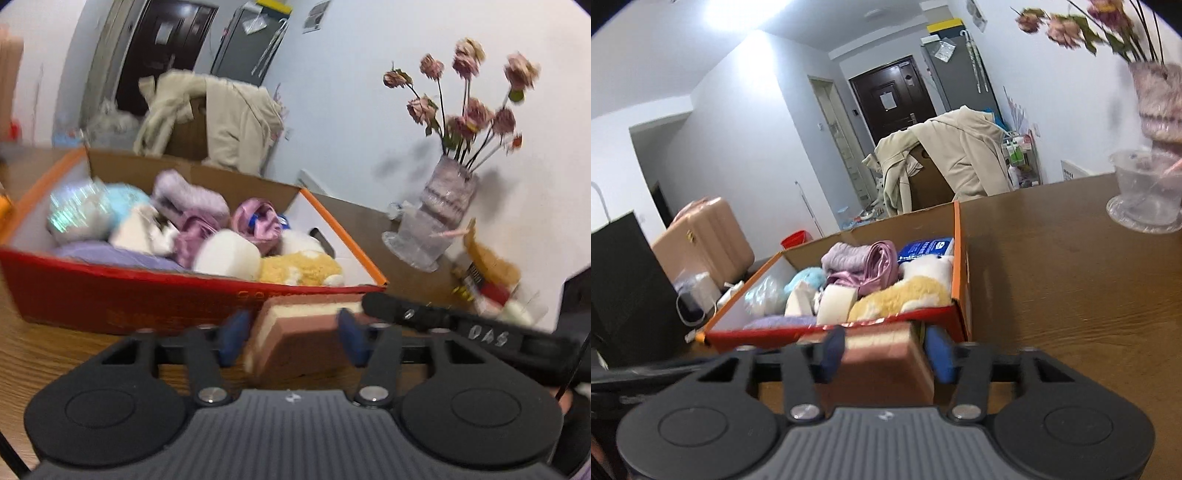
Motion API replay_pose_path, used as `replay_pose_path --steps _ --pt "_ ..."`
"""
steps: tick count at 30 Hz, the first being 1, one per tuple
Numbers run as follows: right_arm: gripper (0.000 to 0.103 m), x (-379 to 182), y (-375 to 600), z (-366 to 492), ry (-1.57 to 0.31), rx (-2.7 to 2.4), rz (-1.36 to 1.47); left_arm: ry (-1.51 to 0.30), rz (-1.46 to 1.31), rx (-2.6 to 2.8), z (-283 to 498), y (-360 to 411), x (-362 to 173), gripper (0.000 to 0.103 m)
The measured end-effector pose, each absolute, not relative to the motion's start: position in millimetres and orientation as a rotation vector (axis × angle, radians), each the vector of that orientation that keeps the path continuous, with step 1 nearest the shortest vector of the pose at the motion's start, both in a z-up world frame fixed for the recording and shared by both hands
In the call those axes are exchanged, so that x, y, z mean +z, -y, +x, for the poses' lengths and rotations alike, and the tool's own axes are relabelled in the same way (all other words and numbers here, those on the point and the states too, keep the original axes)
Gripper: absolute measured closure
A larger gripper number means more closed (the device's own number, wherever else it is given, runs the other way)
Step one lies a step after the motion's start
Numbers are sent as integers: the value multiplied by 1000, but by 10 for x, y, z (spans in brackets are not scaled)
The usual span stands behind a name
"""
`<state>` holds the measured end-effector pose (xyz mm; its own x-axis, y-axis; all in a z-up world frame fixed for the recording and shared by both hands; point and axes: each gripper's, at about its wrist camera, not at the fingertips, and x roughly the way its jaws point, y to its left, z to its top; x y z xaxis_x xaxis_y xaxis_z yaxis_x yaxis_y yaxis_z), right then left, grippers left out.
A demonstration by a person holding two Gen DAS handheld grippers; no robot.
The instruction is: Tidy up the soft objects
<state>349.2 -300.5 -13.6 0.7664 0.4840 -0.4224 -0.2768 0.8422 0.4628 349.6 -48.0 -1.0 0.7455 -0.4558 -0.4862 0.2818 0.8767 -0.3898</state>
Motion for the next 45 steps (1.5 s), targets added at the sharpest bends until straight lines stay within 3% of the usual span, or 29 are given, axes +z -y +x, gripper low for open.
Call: replay_pose_path --steps 1,5,7,9,13,17,19,21,22,24,37,45 --pt "80 -175 3018 3499 -564 431 403 -611 -314 -422 3512 470 -46 68" --pt "80 -163 3024 3312 -579 480 371 -599 -304 -469 3328 379 -50 67" --pt "76 -205 2991 3110 -621 533 321 -612 -303 -519 3139 299 -95 59" --pt "70 -287 2993 2932 -676 583 310 -628 -316 -551 2981 208 -158 58" --pt "57 -324 3097 2844 -668 546 363 -663 -314 -526 2927 164 -212 42" --pt "55 -401 3043 3041 -703 491 421 -701 -316 -506 3051 217 -252 42" --pt "57 -431 2997 3089 -737 488 421 -746 -318 -476 3107 240 -284 49" --pt "61 -456 2954 3109 -754 524 451 -757 -339 -470 3078 221 -321 57" --pt "73 -456 2946 3098 -751 539 469 -751 -354 -473 3044 202 -327 56" --pt "74 -414 2883 3036 -756 519 454 -746 -367 -459 2955 181 -327 60" --pt "75 293 2359 2040 -587 529 350 -561 -346 -441 1905 -254 258 61" --pt "75 543 2144 2078 -546 541 287 -489 -371 -428 1933 -434 402 61"
